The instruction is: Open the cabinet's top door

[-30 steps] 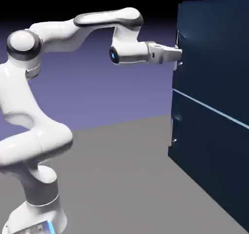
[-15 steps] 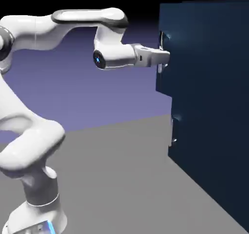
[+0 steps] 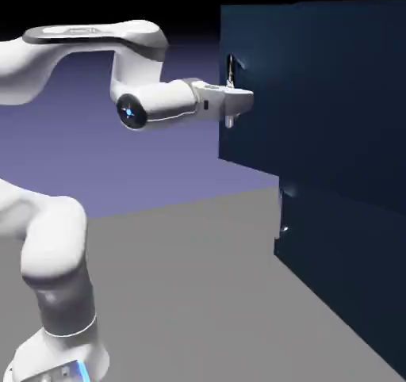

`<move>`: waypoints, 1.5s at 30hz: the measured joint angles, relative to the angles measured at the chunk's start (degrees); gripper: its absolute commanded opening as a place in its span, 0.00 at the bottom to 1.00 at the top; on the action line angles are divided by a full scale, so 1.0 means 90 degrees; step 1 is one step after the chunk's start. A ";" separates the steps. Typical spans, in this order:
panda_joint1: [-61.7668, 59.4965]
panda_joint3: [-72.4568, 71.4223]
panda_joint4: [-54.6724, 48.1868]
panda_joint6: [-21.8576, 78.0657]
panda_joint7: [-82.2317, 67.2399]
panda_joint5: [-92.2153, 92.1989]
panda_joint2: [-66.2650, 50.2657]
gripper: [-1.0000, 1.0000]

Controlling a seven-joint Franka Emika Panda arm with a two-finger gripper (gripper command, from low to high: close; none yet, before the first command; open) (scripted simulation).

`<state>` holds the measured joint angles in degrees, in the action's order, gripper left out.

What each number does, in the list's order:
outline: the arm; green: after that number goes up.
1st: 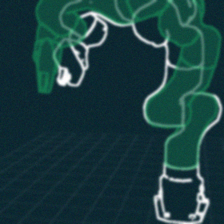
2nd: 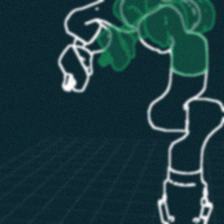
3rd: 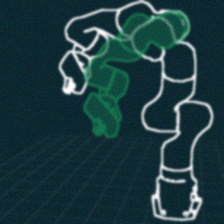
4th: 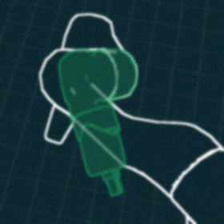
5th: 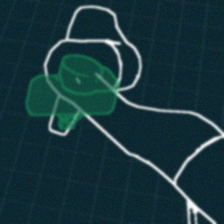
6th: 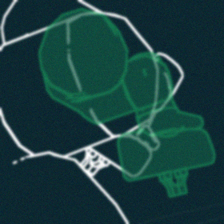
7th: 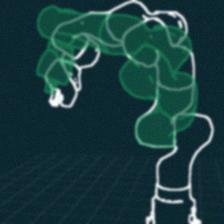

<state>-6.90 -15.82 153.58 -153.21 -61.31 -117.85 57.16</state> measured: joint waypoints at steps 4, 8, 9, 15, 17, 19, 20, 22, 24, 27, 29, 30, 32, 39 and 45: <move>0.0331 0.0697 0.0493 0.0395 0.0593 0.1128 0.0628 0.00; 0.0429 0.1370 0.0885 0.0911 0.1162 0.2195 0.1229 0.00; 0.0421 0.1544 0.0966 0.1066 0.1295 0.2467 0.1373 0.00; 0.0172 0.2740 0.1270 0.2230 0.1944 0.4142 0.2099 0.00; 0.0048 0.3201 0.1282 0.2687 0.2089 0.4680 0.2251 0.00; -0.0064 0.3662 0.1244 0.3143 0.2191 0.5178 0.2341 0.00; -0.0111 0.3893 0.1207 0.3369 0.2229 0.5416 0.2364 0.00; -0.0185 0.4354 0.1098 0.3821 0.2286 0.5871 0.2372 0.00; -0.0220 0.4816 0.0942 0.4273 0.2319 0.6304 0.2334 0.00; -0.0184 0.5508 0.0614 0.4958 0.2341 0.6918 0.2203 0.00; -0.0087 0.5969 0.0328 0.5422 0.2343 0.7305 0.2077 0.00; -0.0014 0.6200 0.0164 0.5657 0.2342 0.7492 0.2006 0.00; 0.0187 0.6662 -0.0210 0.6136 0.2340 0.7851 0.1853 0.00; 0.1322 0.8099 -0.1802 0.7721 0.2386 0.8832 0.1388 0.00; 0.2465 0.8992 -0.3186 0.8823 0.2530 0.9327 0.1226 0.00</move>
<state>15.29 65.12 124.90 -73.80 -38.55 -33.91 68.19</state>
